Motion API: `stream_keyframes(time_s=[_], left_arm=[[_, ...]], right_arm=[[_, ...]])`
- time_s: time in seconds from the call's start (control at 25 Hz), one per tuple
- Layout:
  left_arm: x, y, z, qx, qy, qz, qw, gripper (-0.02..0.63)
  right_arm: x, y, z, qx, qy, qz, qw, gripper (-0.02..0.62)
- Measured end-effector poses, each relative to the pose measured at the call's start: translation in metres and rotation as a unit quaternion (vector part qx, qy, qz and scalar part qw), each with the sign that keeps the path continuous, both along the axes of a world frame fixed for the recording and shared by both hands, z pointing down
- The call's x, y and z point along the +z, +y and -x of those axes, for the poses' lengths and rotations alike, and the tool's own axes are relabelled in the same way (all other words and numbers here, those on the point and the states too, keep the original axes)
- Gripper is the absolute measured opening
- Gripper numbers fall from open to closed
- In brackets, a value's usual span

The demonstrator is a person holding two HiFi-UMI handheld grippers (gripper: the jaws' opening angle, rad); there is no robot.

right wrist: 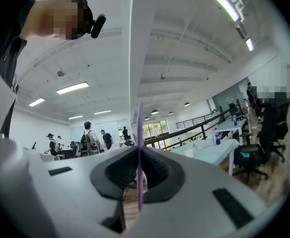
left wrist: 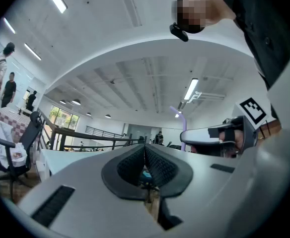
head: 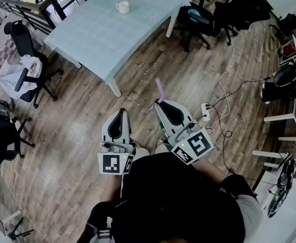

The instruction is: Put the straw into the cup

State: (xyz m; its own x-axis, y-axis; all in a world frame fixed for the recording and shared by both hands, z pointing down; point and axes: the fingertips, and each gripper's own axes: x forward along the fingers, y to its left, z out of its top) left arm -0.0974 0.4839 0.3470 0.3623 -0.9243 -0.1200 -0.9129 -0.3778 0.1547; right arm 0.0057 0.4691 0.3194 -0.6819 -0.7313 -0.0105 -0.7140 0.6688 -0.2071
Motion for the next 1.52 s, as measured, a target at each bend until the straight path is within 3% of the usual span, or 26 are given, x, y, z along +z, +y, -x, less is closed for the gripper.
stream_keyframes(time_s=[0.16,0.44,0.84,1.2,1.52], left_arm=[[-0.002,0.0,-0.054,0.019,-0.024,0.001,0.9995,0.014],[-0.009,0.02,-0.13,0.014,-0.022,-0.003,0.9996,0.014],[-0.011,0.046,-0.149,-0.038,-0.026,-0.01,0.9989,0.014],[-0.008,0.036,-0.167,-0.023,-0.032,-0.01,0.9992,0.014],[-0.004,-0.018,-0.166,-0.005,-0.021,-0.017,0.9996,0.014]], right_arm=[[0.001,0.012,-0.05,0.024,-0.008,-0.004,1.0,0.031],[0.004,0.028,-0.118,0.02,-0.016,-0.01,1.0,0.031],[-0.003,0.047,-0.138,-0.032,-0.017,-0.036,0.999,0.031],[-0.001,0.035,-0.158,-0.019,-0.023,-0.031,0.999,0.031],[0.006,-0.011,-0.16,0.002,-0.009,-0.032,0.999,0.031]])
